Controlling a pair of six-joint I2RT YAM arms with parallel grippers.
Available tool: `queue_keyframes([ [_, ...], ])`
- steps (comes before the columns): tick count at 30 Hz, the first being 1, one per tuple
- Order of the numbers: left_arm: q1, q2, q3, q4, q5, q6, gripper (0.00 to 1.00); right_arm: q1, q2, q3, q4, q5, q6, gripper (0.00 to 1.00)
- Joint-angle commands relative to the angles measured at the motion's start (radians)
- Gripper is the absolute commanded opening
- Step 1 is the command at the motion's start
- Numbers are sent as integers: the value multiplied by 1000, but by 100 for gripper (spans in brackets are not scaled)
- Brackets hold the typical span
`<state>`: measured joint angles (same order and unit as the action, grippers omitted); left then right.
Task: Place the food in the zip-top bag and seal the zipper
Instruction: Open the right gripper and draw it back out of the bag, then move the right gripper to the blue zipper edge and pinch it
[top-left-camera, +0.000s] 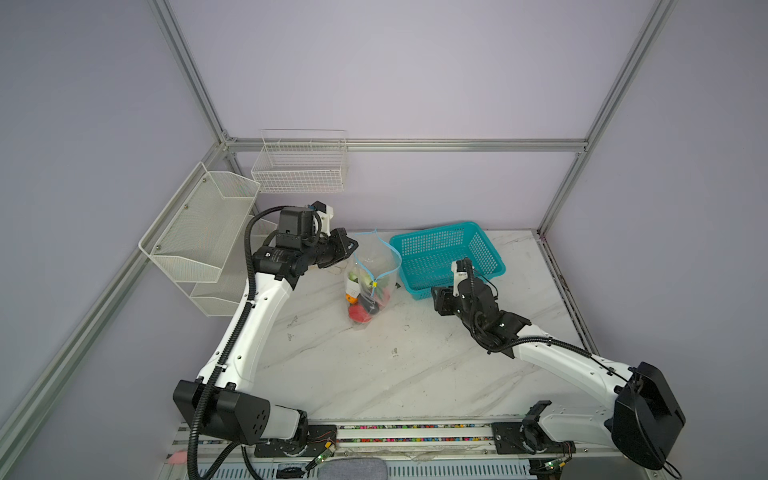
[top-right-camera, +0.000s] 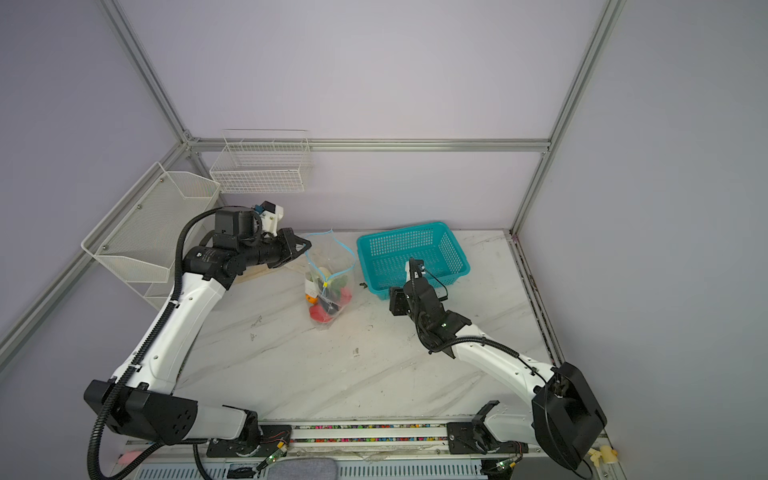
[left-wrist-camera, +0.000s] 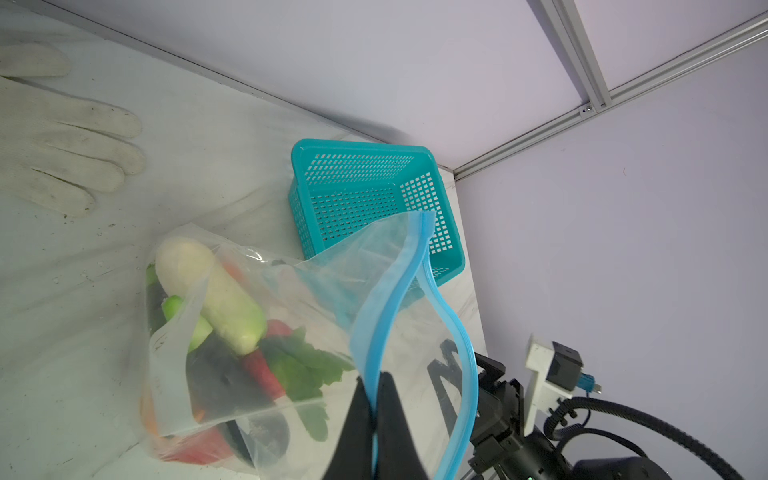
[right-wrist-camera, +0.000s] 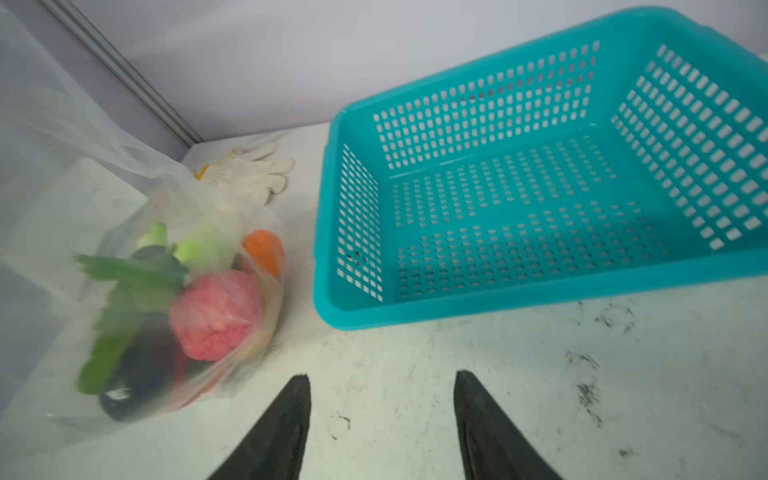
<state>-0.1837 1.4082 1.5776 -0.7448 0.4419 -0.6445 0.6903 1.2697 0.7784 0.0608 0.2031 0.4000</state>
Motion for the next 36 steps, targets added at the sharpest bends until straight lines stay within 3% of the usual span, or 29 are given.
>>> queue_keyframes([
  [1,5,-23,-11,58,25,-9,0,-14,-18,-55,63,24,29,58],
  [7,5,-26,-17,58,24,-11,0,-61,98,-50,147,48,-10,58],
  [17,5,-26,-20,59,21,-7,0,-98,333,108,232,16,-85,58],
  [36,5,-35,-32,59,20,-6,0,-138,521,284,265,-30,-142,58],
])
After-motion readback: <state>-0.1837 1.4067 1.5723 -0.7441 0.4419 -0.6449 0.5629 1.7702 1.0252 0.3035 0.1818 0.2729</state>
